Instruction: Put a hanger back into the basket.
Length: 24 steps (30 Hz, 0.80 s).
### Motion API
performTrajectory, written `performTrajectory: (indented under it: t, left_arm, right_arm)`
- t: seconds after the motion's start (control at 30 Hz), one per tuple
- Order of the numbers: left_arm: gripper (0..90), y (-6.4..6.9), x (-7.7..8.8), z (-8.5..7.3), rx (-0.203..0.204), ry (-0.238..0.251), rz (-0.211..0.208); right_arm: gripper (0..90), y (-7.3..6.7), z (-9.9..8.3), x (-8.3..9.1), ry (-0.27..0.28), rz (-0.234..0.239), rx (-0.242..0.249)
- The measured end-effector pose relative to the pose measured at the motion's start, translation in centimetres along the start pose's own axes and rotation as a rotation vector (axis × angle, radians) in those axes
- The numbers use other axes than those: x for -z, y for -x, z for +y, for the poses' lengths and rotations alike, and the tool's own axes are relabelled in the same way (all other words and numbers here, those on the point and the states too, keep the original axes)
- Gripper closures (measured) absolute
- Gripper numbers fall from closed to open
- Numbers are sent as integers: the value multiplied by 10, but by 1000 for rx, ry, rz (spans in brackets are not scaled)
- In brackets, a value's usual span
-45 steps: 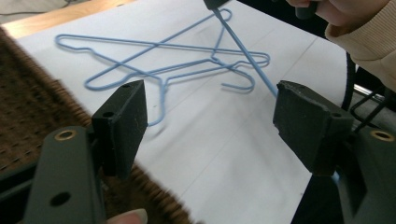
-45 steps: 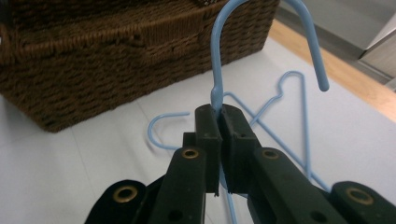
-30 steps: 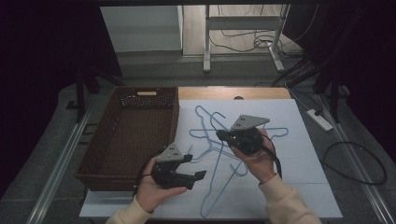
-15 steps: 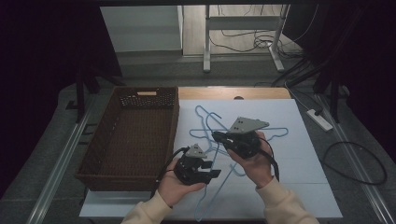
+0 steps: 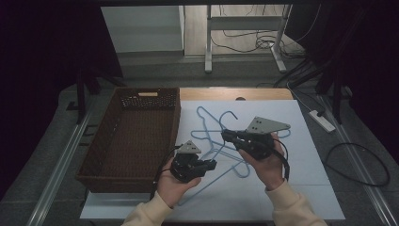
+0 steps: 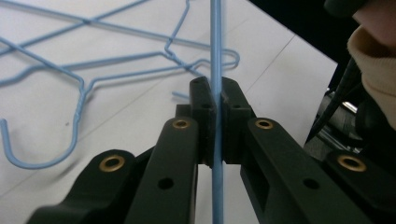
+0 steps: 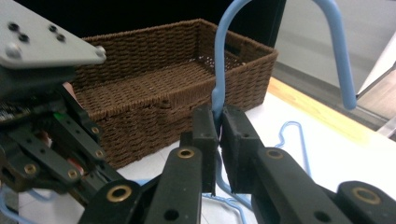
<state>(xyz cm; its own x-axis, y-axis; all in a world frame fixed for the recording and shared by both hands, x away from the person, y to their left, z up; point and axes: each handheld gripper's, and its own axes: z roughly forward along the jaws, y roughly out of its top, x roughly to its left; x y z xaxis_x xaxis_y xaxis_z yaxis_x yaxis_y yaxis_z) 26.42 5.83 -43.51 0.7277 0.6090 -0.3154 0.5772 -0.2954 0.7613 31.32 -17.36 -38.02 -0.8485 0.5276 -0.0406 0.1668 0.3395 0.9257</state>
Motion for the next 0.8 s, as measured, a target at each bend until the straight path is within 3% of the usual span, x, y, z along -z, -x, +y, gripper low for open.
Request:
performTrajectory:
  t: [0.1, 0.13, 0.23, 0.37, 0.57, 0.6, 0.8]
  left_arm:
    - [856, 0, 6, 2, 0, 23, 0]
    - [856, 0, 6, 2, 0, 23, 0]
    - [856, 0, 15, 5, -2, 38, -2]
    - [856, -4, 25, 8, 5, 59, -9]
    - [856, -11, 45, 12, 7, 106, 4]
    - [856, -15, 55, 14, 11, 133, 9]
    - [856, -28, 78, 17, 27, 188, 24]
  right_arm:
    - [716, 0, 0, 7, 26, 5, -20]
    - [716, 0, 0, 7, 26, 5, -20]
    - [563, 0, 0, 20, 67, -11, -25]
    - [467, 3, -6, 30, 69, -26, -37]
    - [366, 11, -23, 39, 49, -35, -48]
    - [355, 13, -26, 40, 48, -37, -49]
    - [313, 20, -44, 44, 21, -62, -70]
